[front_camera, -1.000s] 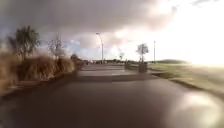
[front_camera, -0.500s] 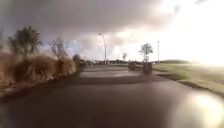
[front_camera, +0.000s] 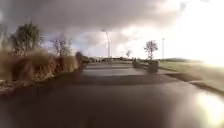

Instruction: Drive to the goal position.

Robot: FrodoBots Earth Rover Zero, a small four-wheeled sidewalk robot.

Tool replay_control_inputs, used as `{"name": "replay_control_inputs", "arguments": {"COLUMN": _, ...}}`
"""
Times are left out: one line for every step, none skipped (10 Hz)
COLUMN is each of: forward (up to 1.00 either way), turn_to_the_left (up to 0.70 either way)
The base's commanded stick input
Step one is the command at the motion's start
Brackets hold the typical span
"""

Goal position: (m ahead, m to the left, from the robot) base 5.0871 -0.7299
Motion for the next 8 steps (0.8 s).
{"name": "replay_control_inputs", "arguments": {"forward": 0.70, "turn_to_the_left": 0.14}}
{"name": "replay_control_inputs", "arguments": {"forward": 0.70, "turn_to_the_left": 0.14}}
{"name": "replay_control_inputs", "arguments": {"forward": 0.70, "turn_to_the_left": 0.14}}
{"name": "replay_control_inputs", "arguments": {"forward": 0.70, "turn_to_the_left": 0.14}}
{"name": "replay_control_inputs", "arguments": {"forward": 0.70, "turn_to_the_left": 0.14}}
{"name": "replay_control_inputs", "arguments": {"forward": 0.70, "turn_to_the_left": 0.14}}
{"name": "replay_control_inputs", "arguments": {"forward": 0.70, "turn_to_the_left": 0.14}}
{"name": "replay_control_inputs", "arguments": {"forward": 0.70, "turn_to_the_left": 0.14}}
